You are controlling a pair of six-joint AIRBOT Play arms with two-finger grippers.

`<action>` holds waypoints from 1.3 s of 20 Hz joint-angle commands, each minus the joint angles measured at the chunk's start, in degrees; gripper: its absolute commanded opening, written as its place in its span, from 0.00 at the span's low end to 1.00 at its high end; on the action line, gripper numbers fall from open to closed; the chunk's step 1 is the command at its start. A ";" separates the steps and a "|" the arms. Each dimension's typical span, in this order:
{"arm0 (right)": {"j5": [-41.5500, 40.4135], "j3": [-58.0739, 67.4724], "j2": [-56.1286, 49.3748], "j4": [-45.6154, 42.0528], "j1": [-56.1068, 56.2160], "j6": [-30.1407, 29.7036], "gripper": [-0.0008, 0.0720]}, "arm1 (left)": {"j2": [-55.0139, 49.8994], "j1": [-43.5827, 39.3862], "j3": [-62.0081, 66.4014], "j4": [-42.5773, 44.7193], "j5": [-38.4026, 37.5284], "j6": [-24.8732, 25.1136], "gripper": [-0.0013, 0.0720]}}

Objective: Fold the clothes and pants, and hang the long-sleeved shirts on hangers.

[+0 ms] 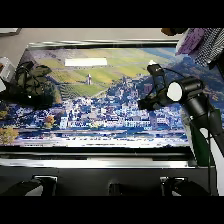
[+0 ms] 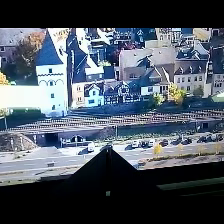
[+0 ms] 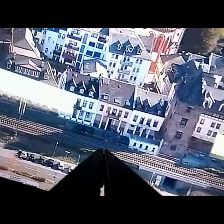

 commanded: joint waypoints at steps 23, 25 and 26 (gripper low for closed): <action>0.02 0.04 0.02 0.02 0.07 0.00 0.05 | -0.04 -0.02 -0.02 -0.02 0.02 0.17 0.04; 0.00 0.04 0.02 0.02 0.07 0.00 0.05 | -0.44 0.00 -0.02 1.42 0.11 -0.85 0.42; 0.02 0.04 0.02 0.02 0.07 0.00 0.05 | -0.85 0.00 -0.02 3.21 0.85 -4.00 1.00</action>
